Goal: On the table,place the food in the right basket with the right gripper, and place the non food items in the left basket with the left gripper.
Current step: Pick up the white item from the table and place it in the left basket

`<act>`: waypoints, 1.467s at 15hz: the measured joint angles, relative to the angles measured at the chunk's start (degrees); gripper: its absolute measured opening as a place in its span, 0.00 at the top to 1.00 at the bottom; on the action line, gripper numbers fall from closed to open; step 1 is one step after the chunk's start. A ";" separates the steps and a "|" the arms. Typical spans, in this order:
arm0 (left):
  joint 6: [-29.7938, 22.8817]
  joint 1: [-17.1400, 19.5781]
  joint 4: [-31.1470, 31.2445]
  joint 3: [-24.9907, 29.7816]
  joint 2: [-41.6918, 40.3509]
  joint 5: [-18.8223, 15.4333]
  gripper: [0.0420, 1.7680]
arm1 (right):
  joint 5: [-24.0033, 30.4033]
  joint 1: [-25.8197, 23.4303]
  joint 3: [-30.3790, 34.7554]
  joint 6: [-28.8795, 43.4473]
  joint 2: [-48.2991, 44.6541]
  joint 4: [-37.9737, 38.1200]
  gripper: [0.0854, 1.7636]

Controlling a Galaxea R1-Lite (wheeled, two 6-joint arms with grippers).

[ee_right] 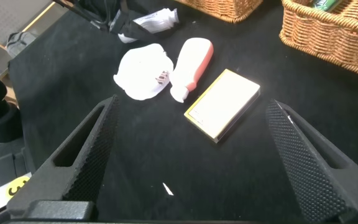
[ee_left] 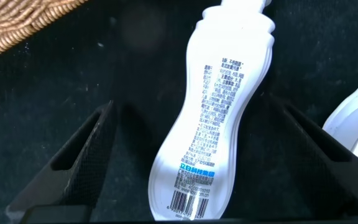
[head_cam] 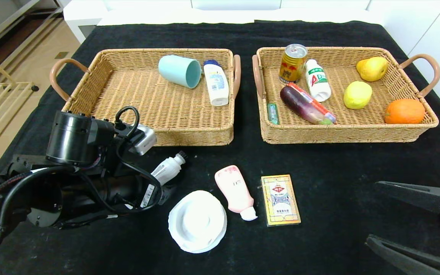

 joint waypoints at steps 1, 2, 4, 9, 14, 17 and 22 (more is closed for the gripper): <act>0.01 0.00 0.07 0.02 0.09 0.00 0.03 | 0.00 0.00 0.00 0.00 -0.09 0.06 0.03; 0.00 0.00 0.11 0.07 0.18 0.02 0.03 | 0.05 0.00 0.00 0.00 -0.09 0.06 0.03; 0.00 0.00 0.09 0.07 0.41 0.06 0.03 | 0.22 0.00 0.00 0.00 -0.15 0.27 0.03; -0.11 -0.02 0.00 0.07 0.96 0.00 0.36 | 0.20 0.01 0.11 0.00 -0.12 0.30 0.03; -0.05 0.02 -0.24 0.66 1.12 0.05 0.60 | 0.30 0.22 0.35 0.00 -0.12 0.41 0.03; 0.00 -0.04 -0.26 0.82 1.21 0.11 0.60 | 0.29 0.59 0.44 0.00 -0.12 0.50 0.03; 0.00 -0.15 0.41 0.63 0.52 0.17 0.60 | 0.27 0.78 0.44 0.02 -0.39 0.46 0.03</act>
